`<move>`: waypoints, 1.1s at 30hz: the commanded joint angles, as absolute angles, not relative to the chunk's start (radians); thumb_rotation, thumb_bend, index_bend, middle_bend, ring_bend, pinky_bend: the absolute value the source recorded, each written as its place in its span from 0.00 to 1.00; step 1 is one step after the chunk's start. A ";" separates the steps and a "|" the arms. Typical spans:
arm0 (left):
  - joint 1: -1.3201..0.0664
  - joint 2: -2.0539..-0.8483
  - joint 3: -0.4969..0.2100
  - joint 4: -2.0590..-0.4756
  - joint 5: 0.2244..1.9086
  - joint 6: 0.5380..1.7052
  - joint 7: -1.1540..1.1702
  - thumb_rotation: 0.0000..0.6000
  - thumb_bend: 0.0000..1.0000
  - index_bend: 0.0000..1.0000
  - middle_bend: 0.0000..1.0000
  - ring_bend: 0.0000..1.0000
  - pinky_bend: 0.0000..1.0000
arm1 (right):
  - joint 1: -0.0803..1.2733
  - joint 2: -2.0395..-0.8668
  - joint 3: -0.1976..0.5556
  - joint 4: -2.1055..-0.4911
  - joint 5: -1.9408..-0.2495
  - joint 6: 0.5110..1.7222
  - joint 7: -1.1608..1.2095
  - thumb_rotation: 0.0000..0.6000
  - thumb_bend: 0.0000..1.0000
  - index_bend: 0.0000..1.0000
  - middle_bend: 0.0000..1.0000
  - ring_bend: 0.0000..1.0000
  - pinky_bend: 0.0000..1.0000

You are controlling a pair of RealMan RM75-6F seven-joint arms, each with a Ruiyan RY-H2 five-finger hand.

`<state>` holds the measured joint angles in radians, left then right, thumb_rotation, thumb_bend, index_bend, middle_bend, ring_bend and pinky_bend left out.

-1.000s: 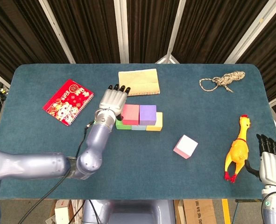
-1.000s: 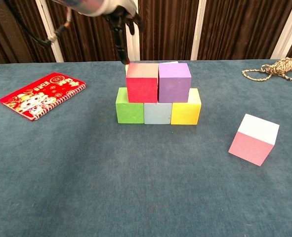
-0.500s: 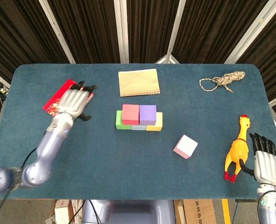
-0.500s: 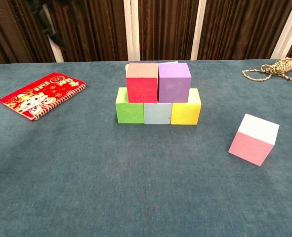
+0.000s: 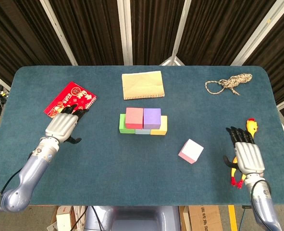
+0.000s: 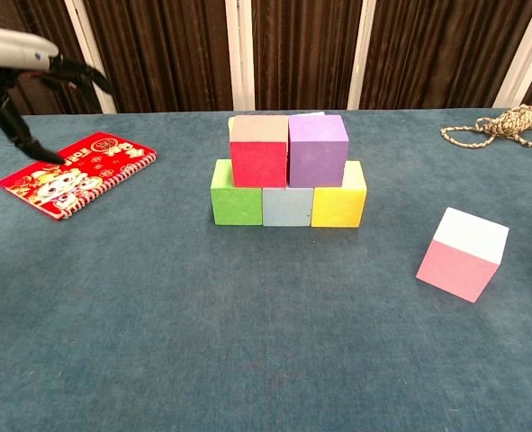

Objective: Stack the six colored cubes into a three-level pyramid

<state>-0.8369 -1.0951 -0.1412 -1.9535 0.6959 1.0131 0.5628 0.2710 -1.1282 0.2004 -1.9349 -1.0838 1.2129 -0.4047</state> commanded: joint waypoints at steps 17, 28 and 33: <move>-0.980 -1.176 -0.153 -1.936 0.441 1.036 0.736 1.00 0.29 0.30 0.12 0.01 0.09 | 0.531 -1.191 0.230 -2.013 -0.712 1.130 -0.696 1.00 0.34 0.11 0.09 0.00 0.00; -1.166 -1.179 -0.209 -1.979 0.110 1.091 0.894 1.00 0.29 0.27 0.14 0.01 0.09 | 0.739 -1.029 0.266 -2.101 -0.290 1.079 -0.864 1.00 0.34 0.14 0.09 0.00 0.00; -1.213 -1.206 -0.215 -1.961 0.040 1.115 0.925 1.00 0.29 0.26 0.14 0.01 0.09 | 0.806 -0.985 0.275 -2.118 -0.180 1.013 -0.859 1.00 0.34 0.15 0.09 0.00 0.00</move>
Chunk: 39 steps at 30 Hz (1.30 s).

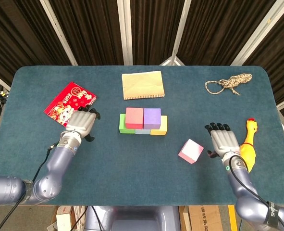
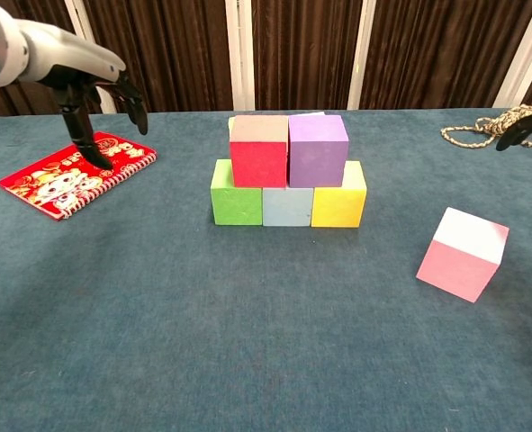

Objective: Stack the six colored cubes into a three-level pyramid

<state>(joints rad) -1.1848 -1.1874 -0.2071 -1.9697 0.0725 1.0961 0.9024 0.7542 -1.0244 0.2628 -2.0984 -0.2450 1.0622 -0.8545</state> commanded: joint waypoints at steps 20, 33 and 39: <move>-1.232 -1.277 -0.208 -1.885 0.033 1.129 0.905 1.00 0.29 0.24 0.14 0.01 0.09 | 0.946 -1.108 0.253 -2.030 -0.113 1.025 -0.750 1.00 0.34 0.15 0.09 0.00 0.00; -1.200 -1.311 -0.199 -1.839 0.119 1.102 0.837 1.00 0.29 0.24 0.13 0.01 0.09 | 1.034 -1.188 0.246 -1.970 -0.024 1.060 -0.738 1.00 0.34 0.15 0.09 0.00 0.00; -1.199 -1.334 -0.194 -1.822 0.137 1.101 0.830 1.00 0.29 0.23 0.13 0.01 0.09 | 1.055 -1.202 0.240 -1.963 -0.009 1.055 -0.731 1.00 0.34 0.15 0.09 0.00 0.00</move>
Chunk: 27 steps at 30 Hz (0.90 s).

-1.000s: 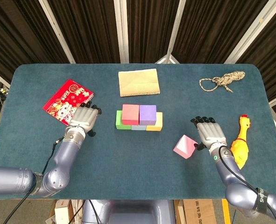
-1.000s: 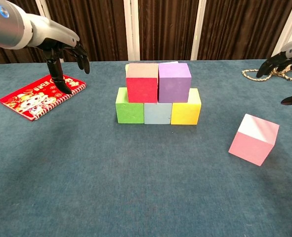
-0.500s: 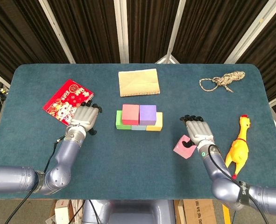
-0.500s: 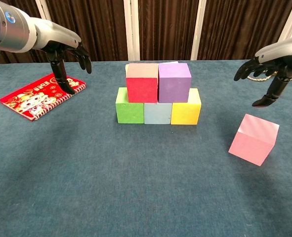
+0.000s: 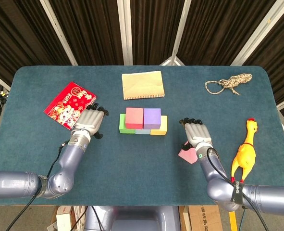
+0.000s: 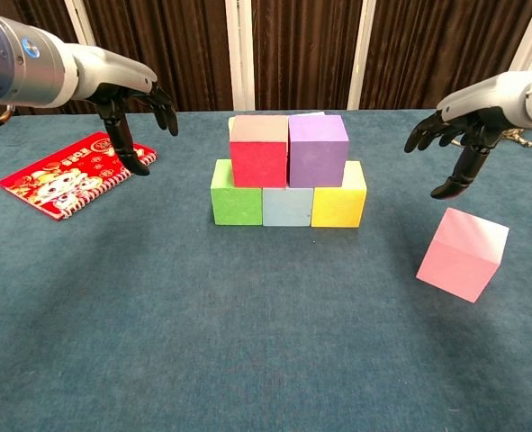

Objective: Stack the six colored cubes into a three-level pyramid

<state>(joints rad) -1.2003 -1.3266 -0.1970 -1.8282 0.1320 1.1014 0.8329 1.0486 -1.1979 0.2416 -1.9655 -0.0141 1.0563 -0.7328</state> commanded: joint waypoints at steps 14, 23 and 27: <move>-1.190 -1.380 -0.200 -1.787 0.190 1.100 0.799 1.00 0.29 0.23 0.13 0.01 0.09 | 1.096 -1.221 0.247 -1.954 0.017 1.061 -0.713 1.00 0.34 0.15 0.09 0.00 0.00; -1.193 -1.407 -0.207 -1.772 0.204 1.105 0.794 1.00 0.29 0.23 0.13 0.01 0.09 | 1.111 -1.231 0.243 -1.947 0.027 1.063 -0.711 1.00 0.34 0.15 0.09 0.00 0.00; -1.196 -1.422 -0.209 -1.761 0.206 1.105 0.796 1.00 0.29 0.23 0.13 0.01 0.09 | 1.117 -1.233 0.240 -1.944 0.031 1.062 -0.711 1.00 0.34 0.15 0.09 0.00 0.00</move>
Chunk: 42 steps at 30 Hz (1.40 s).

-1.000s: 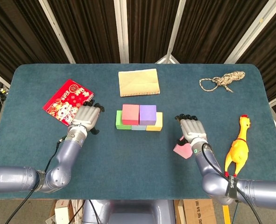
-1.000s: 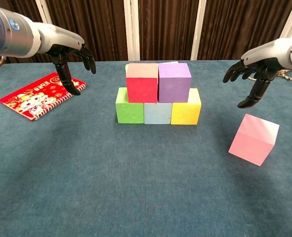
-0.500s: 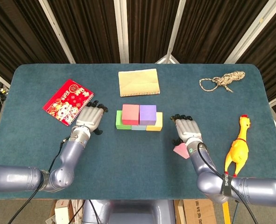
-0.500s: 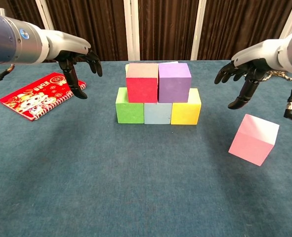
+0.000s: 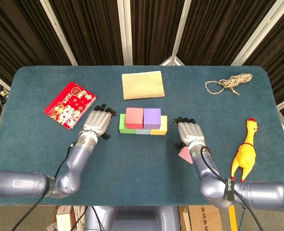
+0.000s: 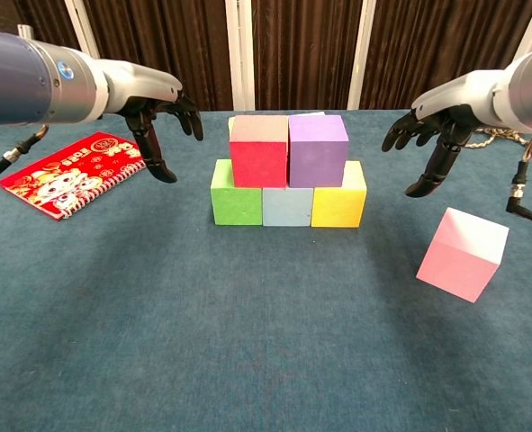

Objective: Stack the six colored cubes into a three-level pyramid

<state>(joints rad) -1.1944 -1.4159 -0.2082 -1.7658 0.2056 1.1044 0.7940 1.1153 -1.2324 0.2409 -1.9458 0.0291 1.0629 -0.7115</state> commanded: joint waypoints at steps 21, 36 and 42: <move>-1.200 -1.465 -0.225 -1.742 0.230 1.116 0.803 1.00 0.29 0.23 0.13 0.01 0.09 | 1.135 -1.232 0.233 -1.940 0.039 1.051 -0.695 1.00 0.34 0.15 0.09 0.00 0.00; -1.202 -1.478 -0.230 -1.738 0.238 1.121 0.814 1.00 0.29 0.23 0.13 0.01 0.09 | 1.141 -1.232 0.228 -1.936 0.035 1.041 -0.685 1.00 0.34 0.15 0.09 0.00 0.00; -1.199 -1.479 -0.234 -1.740 0.246 1.125 0.811 1.00 0.29 0.23 0.13 0.01 0.09 | 1.143 -1.231 0.227 -1.940 0.033 1.040 -0.680 1.00 0.34 0.15 0.09 0.00 0.00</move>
<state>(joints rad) -1.1995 -1.4793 -0.2343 -1.7396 0.2455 1.1253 0.8111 1.1433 -1.2307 0.2268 -1.9404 0.0330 1.0397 -0.6804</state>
